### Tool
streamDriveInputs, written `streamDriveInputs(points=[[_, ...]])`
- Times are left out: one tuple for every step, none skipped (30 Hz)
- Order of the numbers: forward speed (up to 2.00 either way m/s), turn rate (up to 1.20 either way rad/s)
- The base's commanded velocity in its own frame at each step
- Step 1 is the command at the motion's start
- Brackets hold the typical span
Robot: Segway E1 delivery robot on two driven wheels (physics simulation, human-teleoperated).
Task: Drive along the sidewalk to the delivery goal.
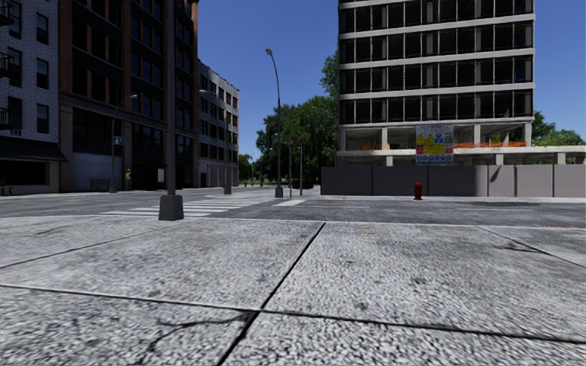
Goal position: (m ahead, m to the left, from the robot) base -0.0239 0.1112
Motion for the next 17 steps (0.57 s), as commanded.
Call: streamDriveInputs(points=[[0.0, 0.0], [0.0, 0.0], [0.0, 0.0], [0.0, 0.0], [0.0, 0.0], [0.0, 0.0], [0.0, 0.0], [0.0, 0.0], [0.0, 0.0], [0.0, 0.0], [0.0, 0.0], [0.0, 0.0], [0.0, 0.0], [0.0, 0.0], [0.0, 0.0], [0.0, 0.0], [0.0, 0.0]])
